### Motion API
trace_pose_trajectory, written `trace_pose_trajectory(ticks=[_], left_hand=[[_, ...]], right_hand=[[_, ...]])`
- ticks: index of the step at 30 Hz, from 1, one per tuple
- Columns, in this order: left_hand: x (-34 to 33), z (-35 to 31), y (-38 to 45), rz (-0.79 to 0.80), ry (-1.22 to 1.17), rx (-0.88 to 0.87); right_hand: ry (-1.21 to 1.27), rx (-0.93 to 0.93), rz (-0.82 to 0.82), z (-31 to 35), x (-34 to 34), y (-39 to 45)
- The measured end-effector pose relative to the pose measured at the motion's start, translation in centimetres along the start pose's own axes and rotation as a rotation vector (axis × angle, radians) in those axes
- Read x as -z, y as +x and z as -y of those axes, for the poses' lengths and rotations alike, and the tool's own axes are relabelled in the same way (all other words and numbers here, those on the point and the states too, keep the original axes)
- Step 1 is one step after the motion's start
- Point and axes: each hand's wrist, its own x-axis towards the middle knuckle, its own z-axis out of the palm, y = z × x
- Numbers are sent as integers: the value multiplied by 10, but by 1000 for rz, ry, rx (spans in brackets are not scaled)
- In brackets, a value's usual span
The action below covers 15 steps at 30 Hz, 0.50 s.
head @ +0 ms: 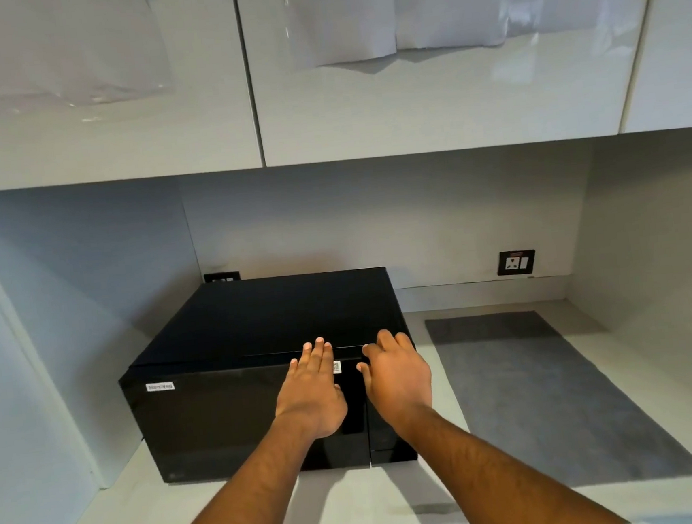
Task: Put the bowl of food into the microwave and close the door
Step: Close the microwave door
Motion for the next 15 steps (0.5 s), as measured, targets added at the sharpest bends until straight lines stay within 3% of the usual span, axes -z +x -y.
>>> trace_pose_trajectory(ticks=[12, 15], left_hand=[[3, 5, -6, -7, 22, -63], [2, 8, -7, -5, 30, -81]], right_hand=[[107, -4, 19, -4, -1, -27], [218, -159, -32, -11, -16, -63]])
